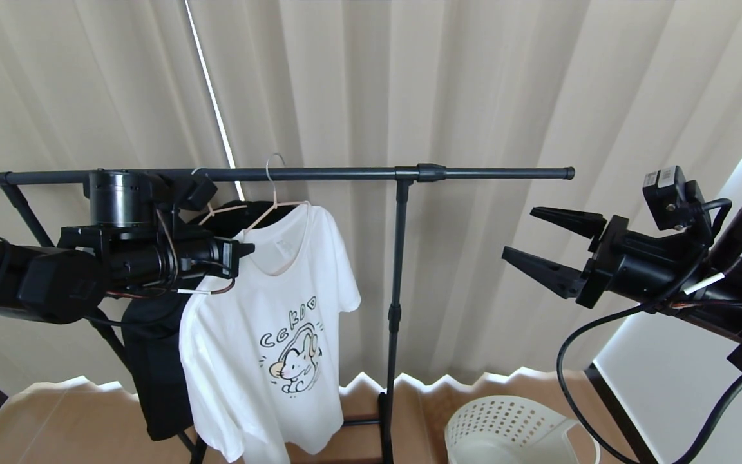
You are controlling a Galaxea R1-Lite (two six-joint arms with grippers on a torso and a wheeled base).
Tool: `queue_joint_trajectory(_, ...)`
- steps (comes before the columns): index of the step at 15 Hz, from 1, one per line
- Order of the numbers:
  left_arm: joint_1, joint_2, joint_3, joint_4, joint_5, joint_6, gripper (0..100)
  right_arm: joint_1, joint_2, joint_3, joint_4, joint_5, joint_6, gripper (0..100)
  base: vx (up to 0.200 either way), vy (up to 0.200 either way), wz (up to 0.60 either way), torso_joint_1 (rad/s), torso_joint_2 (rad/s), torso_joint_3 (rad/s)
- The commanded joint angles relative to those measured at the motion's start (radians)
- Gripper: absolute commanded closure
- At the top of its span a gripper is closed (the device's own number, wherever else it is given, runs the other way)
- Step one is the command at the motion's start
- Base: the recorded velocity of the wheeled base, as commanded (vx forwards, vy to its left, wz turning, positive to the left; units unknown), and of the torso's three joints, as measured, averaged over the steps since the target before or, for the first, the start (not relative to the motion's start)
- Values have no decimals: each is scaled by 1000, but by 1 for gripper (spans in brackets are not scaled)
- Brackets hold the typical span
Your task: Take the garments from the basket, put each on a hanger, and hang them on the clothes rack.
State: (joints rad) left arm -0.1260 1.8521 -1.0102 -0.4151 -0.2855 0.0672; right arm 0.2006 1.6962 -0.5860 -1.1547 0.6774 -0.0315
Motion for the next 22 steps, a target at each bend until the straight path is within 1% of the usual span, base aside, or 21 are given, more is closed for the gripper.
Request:
queue_joint_trajectory(1,-1,7,1,-1,0,0,100,2,2,0,0,1,-1,0,0,0,0,0,0,0)
queue_joint_trajectory(9,-20,22,2,-1,2,2,100,0,-24,8,-3,1,-2,0,0,0,0,0,0,0)
queue_joint_trajectory(12,-20,52,-7,-2,2,0,100,0,-24,5,-3,1,-2,0,0,0,0,0,0,0)
queue_joint_trajectory(18,-27,108,-59,-2,2,0,100,0,-18,0,-2,1,-2,0,0,0,0,0,0,0)
queue_joint_trajectory(22,-34,111,-62,-2,2,0,100,0,-20,0,-2,1,-2,0,0,0,0,0,0,0)
